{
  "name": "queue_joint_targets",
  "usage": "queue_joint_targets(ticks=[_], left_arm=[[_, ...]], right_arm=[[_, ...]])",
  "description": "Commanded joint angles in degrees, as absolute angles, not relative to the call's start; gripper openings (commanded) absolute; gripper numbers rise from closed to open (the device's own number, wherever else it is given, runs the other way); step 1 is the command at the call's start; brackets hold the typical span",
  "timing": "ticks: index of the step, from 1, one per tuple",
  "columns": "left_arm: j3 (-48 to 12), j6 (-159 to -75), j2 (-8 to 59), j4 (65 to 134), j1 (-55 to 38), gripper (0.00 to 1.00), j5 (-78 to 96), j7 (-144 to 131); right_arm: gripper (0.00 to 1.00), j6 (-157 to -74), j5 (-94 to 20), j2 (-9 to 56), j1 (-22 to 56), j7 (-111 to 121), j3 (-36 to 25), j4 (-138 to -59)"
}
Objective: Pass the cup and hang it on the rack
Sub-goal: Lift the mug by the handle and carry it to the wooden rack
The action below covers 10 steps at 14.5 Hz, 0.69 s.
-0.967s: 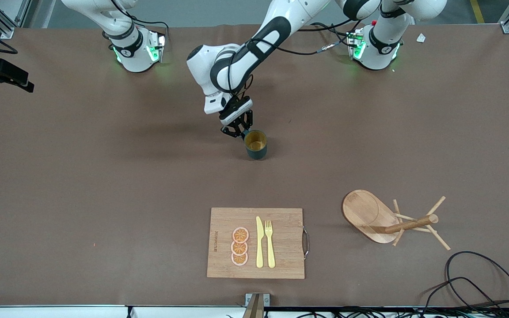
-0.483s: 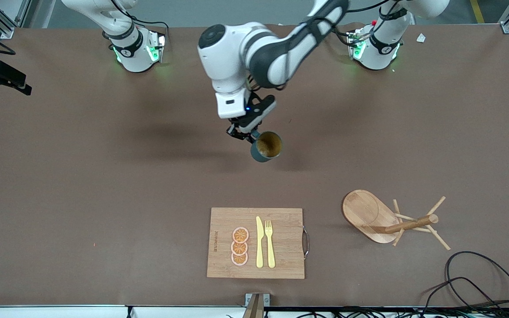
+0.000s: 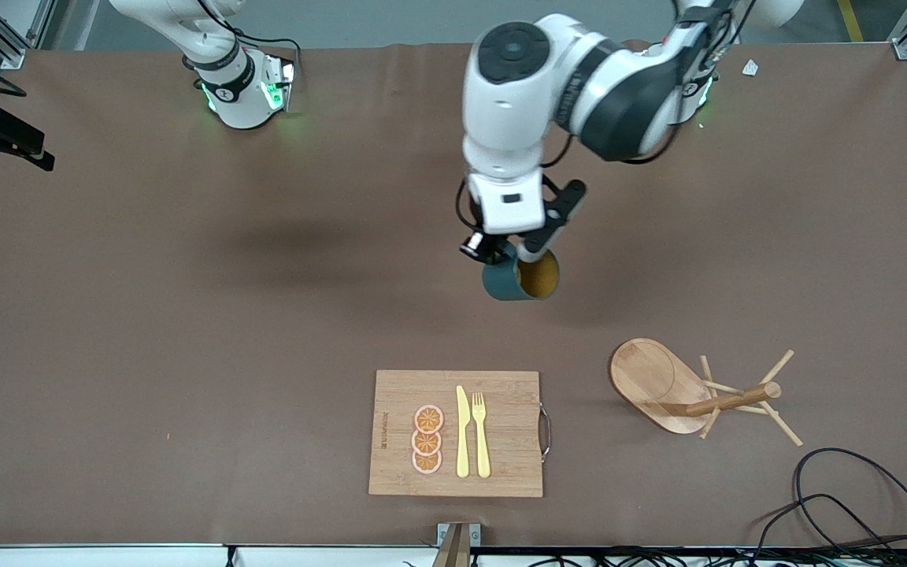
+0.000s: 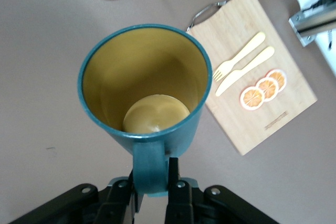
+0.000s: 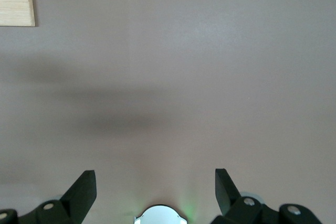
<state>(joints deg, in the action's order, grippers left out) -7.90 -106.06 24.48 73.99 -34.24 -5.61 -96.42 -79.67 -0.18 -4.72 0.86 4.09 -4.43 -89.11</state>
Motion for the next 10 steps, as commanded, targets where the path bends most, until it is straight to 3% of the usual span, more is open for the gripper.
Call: queue_joint_targets(ticks=[1, 10], left_arm=[[-8.53, -106.44, 21.54, 74.98, -29.29, 0.00, 0.50, -92.57], [-8.61, -106.26, 19.43, 73.04, -16.80, 0.00, 18.27, -83.76]], right_arm=[[1.00, -79.63, 0.79, -6.15, 0.26, 5.01, -3.96, -90.35], [1.00, -79.89, -0.88, -6.15, -0.09, 5.01, -4.04, -90.35]])
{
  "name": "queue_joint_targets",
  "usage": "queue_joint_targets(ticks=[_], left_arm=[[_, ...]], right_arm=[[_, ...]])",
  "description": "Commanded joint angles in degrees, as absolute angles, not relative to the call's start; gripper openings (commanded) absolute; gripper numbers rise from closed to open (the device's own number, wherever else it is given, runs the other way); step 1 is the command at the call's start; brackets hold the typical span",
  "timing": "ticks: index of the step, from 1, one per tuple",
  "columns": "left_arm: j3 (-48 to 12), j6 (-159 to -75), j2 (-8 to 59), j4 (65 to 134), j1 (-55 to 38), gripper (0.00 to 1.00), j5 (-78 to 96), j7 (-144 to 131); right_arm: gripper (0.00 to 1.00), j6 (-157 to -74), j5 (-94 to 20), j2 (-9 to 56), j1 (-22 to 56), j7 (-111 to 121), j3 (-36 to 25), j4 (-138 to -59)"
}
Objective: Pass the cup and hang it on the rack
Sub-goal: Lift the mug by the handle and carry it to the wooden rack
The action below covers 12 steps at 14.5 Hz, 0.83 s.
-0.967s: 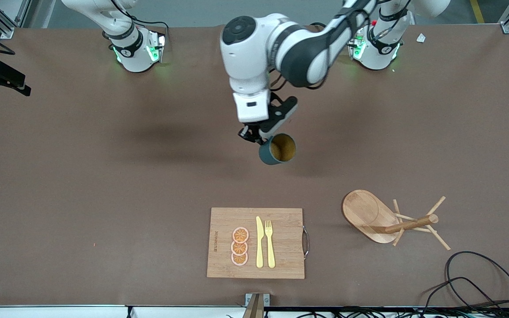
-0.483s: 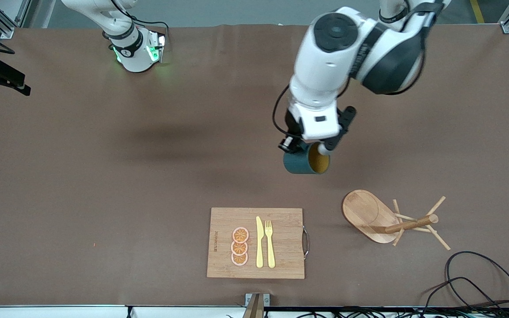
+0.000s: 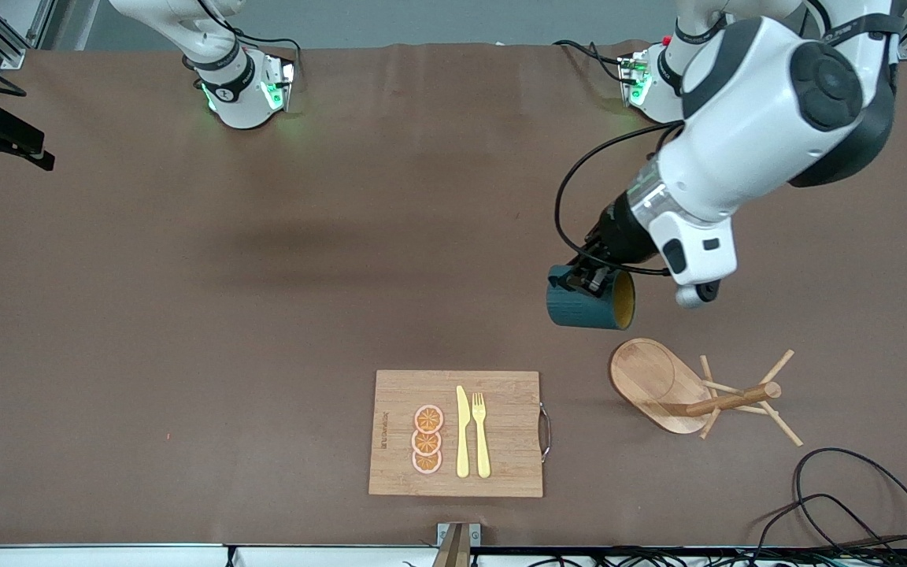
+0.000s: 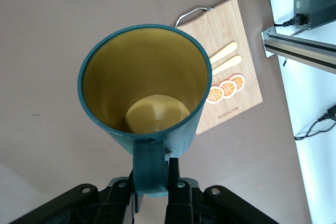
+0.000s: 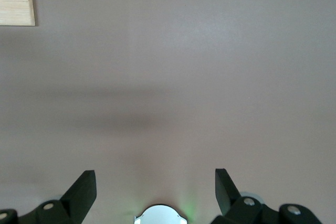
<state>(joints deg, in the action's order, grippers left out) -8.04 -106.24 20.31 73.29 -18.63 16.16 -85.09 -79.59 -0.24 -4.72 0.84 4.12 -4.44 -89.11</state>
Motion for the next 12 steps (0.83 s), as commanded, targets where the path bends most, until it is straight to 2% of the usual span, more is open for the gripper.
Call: queue_joint_targets(ticks=[1, 12], left_arm=[[-8.61, -106.26, 19.34, 72.95, -15.48, 0.00, 20.02, -83.41], [-8.44, -104.60, 19.77, 72.25, -2.21, 0.00, 42.50, -66.65]], right_arm=[[1.00, -79.89, -0.97, -6.15, -0.17, 5.01, -4.04, -90.35], [1.00, -79.98, -0.09, -6.15, -0.18, 6.86, -4.04, -90.35]])
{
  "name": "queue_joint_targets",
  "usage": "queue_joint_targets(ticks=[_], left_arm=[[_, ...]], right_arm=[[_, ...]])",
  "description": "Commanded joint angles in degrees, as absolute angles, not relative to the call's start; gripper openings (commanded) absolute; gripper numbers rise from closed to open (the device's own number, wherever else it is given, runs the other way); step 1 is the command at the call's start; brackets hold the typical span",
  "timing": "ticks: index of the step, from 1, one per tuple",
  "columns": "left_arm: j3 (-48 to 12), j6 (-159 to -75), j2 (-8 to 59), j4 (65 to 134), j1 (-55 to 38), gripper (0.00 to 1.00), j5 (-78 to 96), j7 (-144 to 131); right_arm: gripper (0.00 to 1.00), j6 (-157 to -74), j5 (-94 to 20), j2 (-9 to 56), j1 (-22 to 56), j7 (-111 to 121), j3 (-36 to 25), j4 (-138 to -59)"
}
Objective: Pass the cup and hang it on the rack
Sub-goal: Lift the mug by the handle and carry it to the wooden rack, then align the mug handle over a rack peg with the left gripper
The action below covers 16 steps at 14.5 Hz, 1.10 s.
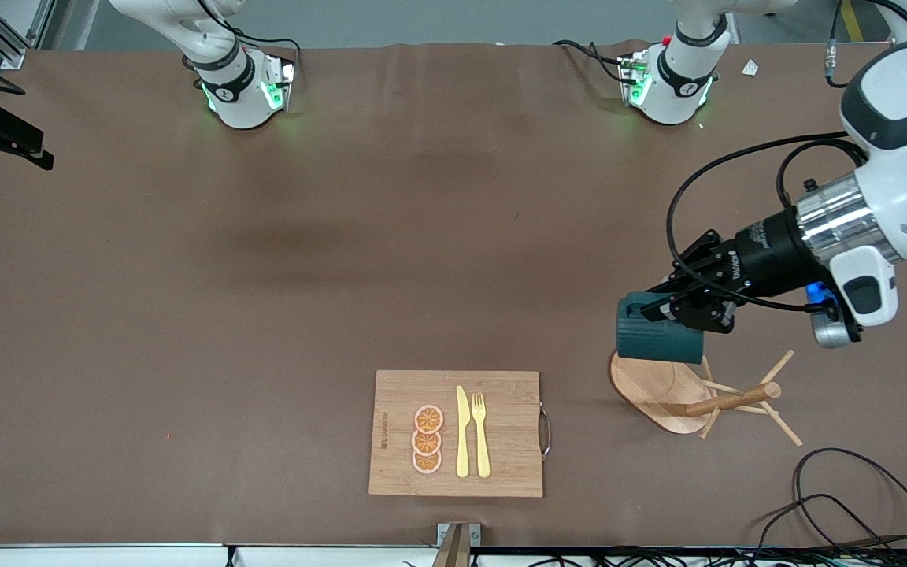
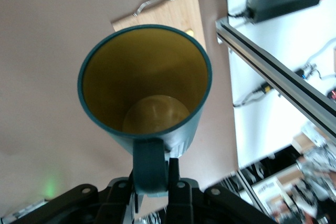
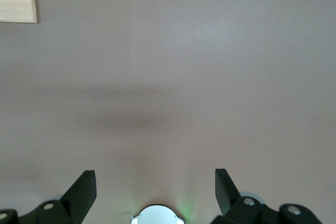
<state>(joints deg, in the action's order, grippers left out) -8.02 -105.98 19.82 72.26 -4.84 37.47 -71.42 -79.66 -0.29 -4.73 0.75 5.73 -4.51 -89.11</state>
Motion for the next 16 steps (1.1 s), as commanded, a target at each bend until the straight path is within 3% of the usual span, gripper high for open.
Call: queue_joint_targets(ticks=[1, 4, 16], left_arm=[[-8.18, -103.02, 20.12, 72.25, -0.63, 0.00, 45.85, -63.05], [-8.09, -96.35, 23.89, 72.51, 3.60, 0.00, 50.71, -48.74], [-8.09, -96.06, 35.77, 72.51, 9.31, 0.00, 67.22, -45.26]], right_arm=[[1.00, -79.98, 0.00, -6.24, -0.18, 6.94, -4.04, -90.35], [1.00, -79.89, 0.79, -6.15, -0.18, 7.38, -4.04, -90.35], [1.00, -80.07, 1.85, -6.15, -0.18, 8.00, -3.96, -90.35]])
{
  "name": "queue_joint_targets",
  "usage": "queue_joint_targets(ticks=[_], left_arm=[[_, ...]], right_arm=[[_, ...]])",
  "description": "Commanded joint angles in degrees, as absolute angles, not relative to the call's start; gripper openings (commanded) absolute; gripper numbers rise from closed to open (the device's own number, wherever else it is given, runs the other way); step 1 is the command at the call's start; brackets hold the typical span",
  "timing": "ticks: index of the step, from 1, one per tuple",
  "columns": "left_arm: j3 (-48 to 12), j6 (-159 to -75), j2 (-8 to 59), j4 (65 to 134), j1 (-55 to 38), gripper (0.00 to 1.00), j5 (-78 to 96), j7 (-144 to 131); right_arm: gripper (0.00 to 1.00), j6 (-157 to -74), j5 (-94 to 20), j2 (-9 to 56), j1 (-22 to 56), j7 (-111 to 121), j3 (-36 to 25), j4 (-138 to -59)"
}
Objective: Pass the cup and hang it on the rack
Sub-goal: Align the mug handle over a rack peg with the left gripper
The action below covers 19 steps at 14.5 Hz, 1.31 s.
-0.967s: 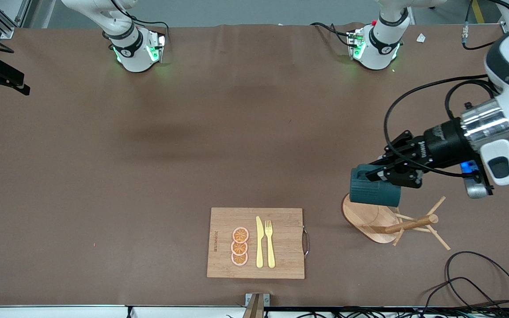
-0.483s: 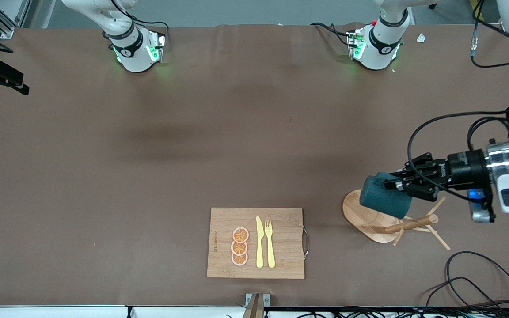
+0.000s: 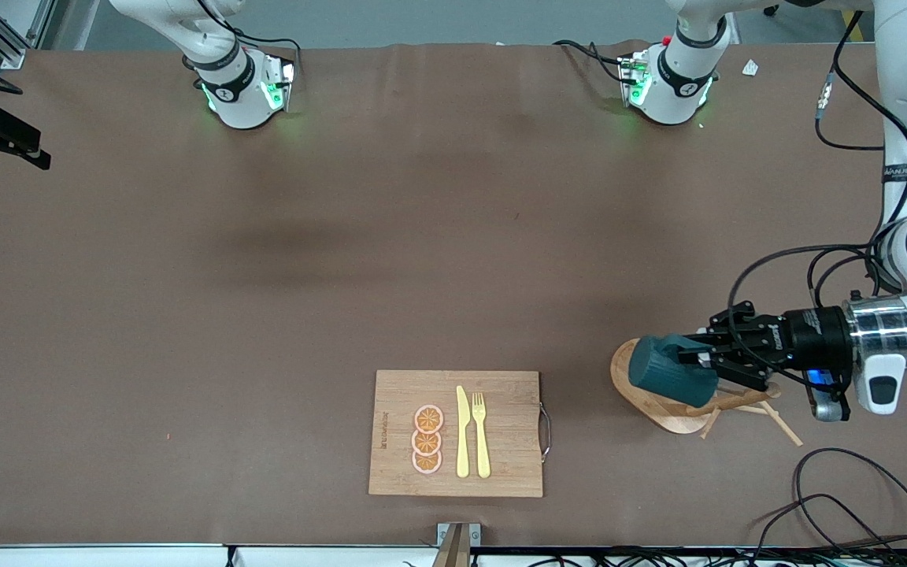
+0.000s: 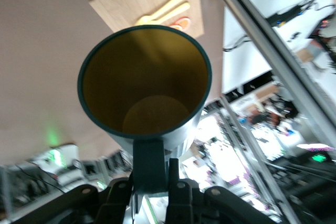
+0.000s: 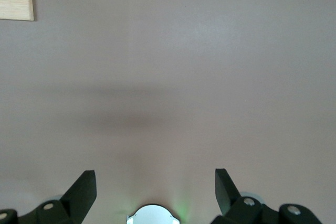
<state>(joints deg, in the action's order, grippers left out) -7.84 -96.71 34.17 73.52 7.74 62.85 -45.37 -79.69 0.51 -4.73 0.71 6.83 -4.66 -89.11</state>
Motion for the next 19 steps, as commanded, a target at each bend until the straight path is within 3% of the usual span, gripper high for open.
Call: queue_joint_targets(ticks=[1, 19], left_arm=[[-8.09, -96.06, 36.12, 72.51, 9.40, 0.00, 67.58, -45.35], [-7.56, -91.41, 39.37, 72.77, 11.42, 0.01, 67.33, -50.54]], right_arm=[[1.00, -80.07, 1.85, -6.15, -0.18, 8.00, -3.96, -90.35], [1.00, -80.07, 0.00, -6.15, -0.88, 8.26, -4.04, -90.35]])
